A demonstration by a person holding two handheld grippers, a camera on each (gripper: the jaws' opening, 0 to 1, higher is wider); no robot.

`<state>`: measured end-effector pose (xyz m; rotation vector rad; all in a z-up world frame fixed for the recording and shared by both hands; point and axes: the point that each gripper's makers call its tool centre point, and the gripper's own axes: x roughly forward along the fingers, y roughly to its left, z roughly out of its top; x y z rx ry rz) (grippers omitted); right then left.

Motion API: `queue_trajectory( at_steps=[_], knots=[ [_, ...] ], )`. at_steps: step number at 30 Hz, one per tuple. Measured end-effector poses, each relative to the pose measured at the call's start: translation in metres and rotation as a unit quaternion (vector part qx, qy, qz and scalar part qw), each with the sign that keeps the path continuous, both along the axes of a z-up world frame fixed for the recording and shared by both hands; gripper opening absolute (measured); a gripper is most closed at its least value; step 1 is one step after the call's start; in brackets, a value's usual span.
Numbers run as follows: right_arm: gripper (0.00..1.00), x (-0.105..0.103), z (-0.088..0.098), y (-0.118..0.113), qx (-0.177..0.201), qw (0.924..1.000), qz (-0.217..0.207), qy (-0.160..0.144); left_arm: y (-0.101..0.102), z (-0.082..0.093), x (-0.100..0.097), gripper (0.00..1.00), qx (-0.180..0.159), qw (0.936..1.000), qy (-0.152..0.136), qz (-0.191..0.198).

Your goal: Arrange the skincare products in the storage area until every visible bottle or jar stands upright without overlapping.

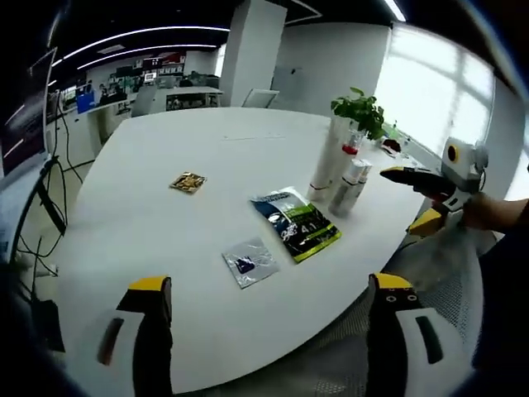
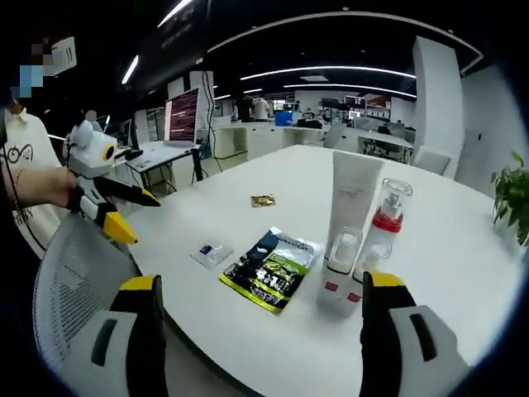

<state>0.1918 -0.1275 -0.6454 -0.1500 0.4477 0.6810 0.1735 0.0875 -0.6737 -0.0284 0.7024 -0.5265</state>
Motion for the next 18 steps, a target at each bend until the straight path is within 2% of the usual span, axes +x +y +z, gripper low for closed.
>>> queue_trajectory(
  at_steps=[3, 10, 18],
  knots=[
    [1.0, 0.001, 0.006, -0.005, 0.002, 0.9999, -0.009, -0.009, 0.004, -0.004, 0.0, 0.97, 0.006, 1.0, 0.005, 0.001],
    [1.0, 0.002, 0.01, -0.019, 0.004, 0.9996, -0.026, -0.01, 0.005, -0.003, 0.002, 0.99, 0.008, 0.9999, 0.006, 0.007],
    [1.0, 0.004, 0.007, -0.023, 0.002, 0.9995, -0.031, -0.004, 0.001, -0.002, 0.005, 0.99, 0.019, 0.9998, 0.005, 0.009]
  ],
)
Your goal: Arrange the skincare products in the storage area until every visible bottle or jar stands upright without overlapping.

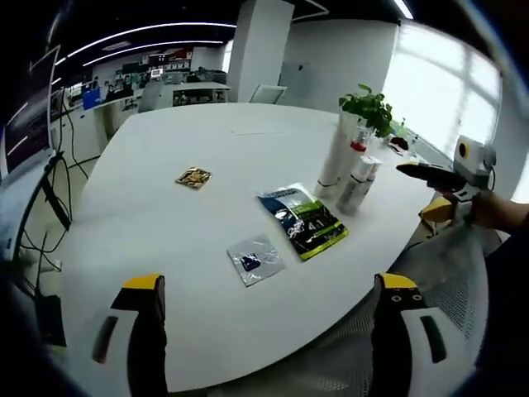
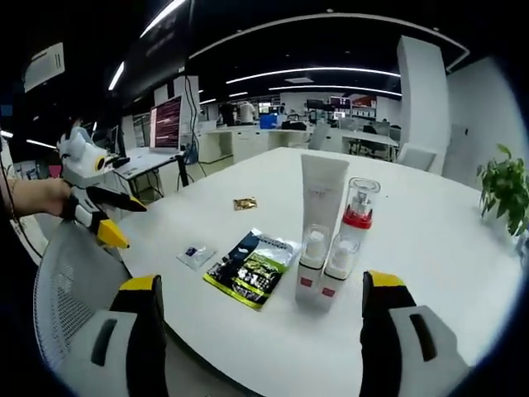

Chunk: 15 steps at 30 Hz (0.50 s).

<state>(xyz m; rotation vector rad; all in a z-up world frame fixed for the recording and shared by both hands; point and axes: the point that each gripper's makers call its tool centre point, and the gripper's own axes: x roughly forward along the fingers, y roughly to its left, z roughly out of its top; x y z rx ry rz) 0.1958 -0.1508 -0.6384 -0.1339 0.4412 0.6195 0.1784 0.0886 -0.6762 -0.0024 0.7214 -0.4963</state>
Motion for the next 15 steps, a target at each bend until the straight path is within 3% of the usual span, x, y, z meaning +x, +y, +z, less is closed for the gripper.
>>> queue_trajectory(
  at_steps=[15],
  knots=[
    [0.98, 0.003, -0.003, -0.015, -0.001, 0.9998, -0.019, 0.009, -0.006, -0.003, 0.032, 0.99, 0.007, 0.9999, 0.003, 0.012]
  ],
)
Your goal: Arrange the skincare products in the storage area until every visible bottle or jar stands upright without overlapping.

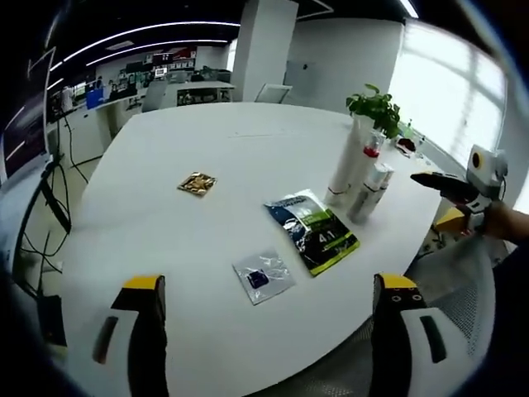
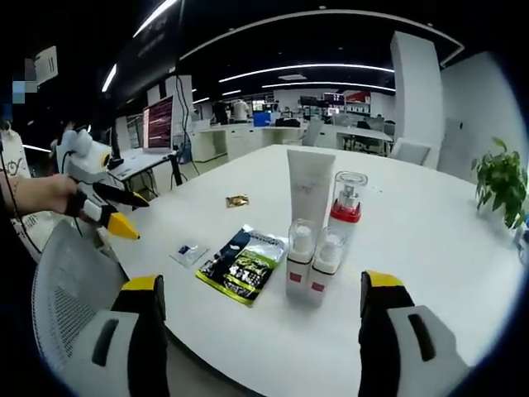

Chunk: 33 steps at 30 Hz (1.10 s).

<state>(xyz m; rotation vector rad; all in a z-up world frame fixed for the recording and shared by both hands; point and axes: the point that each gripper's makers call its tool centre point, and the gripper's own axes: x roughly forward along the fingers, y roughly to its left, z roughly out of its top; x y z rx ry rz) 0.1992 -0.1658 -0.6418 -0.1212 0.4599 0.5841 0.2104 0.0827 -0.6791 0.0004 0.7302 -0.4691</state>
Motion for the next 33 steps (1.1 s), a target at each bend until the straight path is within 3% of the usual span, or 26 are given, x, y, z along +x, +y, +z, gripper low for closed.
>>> queue_trajectory(
  at_steps=[8, 19, 33],
  knots=[
    [0.97, 0.0, -0.002, -0.005, -0.008, 0.9999, -0.011, -0.001, -0.006, 0.0, 0.029, 0.99, -0.008, 0.9999, -0.01, -0.004],
    [0.97, 0.003, -0.008, -0.012, -0.008, 0.9995, -0.026, 0.015, -0.007, -0.011, 0.077, 0.99, 0.015, 0.9998, -0.009, -0.009],
    [0.93, 0.008, -0.013, -0.025, -0.001, 0.9979, -0.06, 0.025, 0.002, -0.029, 0.138, 0.97, 0.019, 0.9969, 0.011, 0.076]
  ],
)
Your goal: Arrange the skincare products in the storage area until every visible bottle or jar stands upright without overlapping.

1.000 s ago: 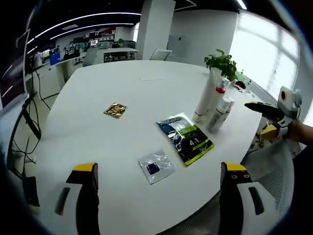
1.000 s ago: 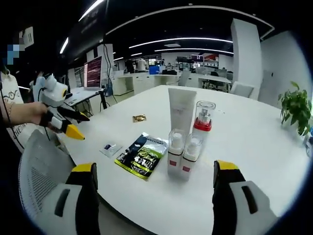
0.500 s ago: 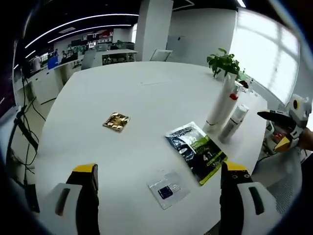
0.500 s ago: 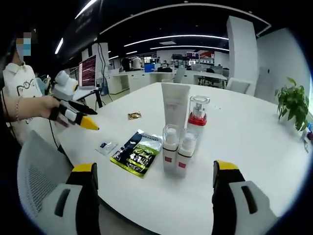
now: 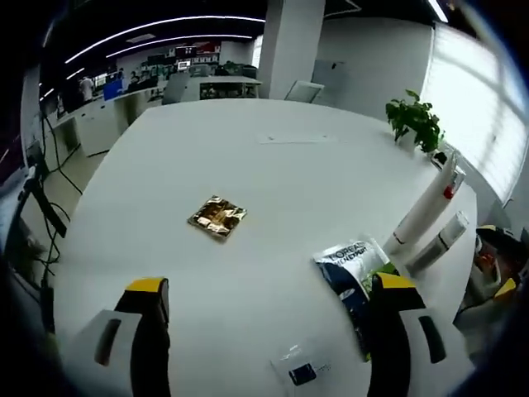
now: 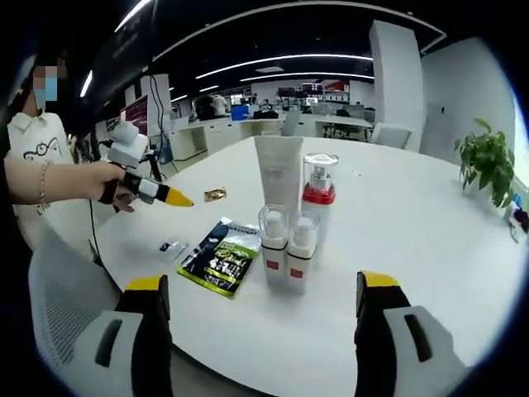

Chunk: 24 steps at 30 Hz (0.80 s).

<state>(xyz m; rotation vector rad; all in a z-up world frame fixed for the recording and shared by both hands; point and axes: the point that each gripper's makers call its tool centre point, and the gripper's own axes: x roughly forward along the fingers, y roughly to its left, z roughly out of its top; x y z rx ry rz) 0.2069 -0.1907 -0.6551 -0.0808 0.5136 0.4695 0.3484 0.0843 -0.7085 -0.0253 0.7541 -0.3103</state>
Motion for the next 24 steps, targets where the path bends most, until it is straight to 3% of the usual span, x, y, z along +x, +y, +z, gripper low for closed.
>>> queue_trajectory(
  at_steps=[10, 14, 19, 24],
  knots=[
    [0.92, -0.001, -0.005, -0.001, -0.013, 0.9999, -0.001, 0.007, 0.001, -0.015, 0.029, 0.92, 0.009, 0.999, 0.0, 0.045],
    [0.92, -0.001, -0.006, -0.002, -0.014, 0.9998, -0.005, 0.01, 0.006, -0.019, 0.036, 0.91, 0.0, 0.9952, 0.014, 0.097],
    [0.91, 0.0, -0.007, -0.005, -0.006, 0.9998, -0.016, 0.014, 0.01, -0.022, 0.054, 0.9, 0.011, 0.9917, 0.003, 0.128],
    [0.91, 0.0, -0.008, -0.006, -0.004, 0.9996, -0.022, 0.018, 0.01, -0.029, 0.064, 0.91, 0.02, 0.9874, 0.011, 0.157]
  ],
)
